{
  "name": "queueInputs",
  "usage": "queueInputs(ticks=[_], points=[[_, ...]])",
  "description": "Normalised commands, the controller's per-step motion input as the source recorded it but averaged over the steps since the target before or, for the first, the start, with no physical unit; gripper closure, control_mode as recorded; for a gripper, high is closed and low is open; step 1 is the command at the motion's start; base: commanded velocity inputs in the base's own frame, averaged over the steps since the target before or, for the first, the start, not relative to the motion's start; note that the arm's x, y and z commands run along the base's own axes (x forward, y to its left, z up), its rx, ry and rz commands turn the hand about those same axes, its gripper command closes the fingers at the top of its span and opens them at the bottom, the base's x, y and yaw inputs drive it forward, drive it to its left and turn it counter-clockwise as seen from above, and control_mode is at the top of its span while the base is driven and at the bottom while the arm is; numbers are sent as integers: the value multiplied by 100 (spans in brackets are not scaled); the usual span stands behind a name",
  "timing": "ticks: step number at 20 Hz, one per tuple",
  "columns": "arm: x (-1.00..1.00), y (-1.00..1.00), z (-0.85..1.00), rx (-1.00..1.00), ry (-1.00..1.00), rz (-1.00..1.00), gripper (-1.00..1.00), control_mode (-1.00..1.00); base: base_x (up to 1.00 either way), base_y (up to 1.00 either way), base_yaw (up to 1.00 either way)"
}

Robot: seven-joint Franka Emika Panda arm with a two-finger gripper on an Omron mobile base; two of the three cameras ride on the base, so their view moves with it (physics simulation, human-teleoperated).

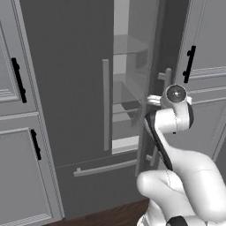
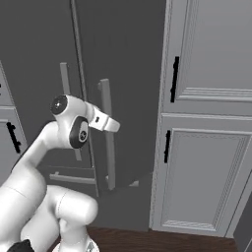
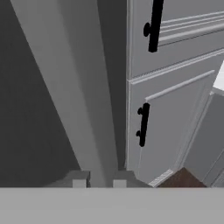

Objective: Grab a lemon wedge from the fridge and one ice cube from the ice bowl, and put them in the glass of lemonade.

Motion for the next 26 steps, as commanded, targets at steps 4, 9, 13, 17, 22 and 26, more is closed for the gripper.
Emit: queueInputs(ticks=[4,9,13,17,22,26], points=[[-70,-99,55,6,12,-14,100,-100,0,0,0],[-41,-86,37,0,6,-22,-100,-100,0,0,0],[-70,-10,79,0,0,-7,-100,-100,0,0,0],[-92,23,100,-1,0,0,-100,-100,0,0,0],[-31,92,45,-21,0,12,-100,-100,0,0,0],[3,100,1,-36,8,30,-100,-100,0,0,0]])
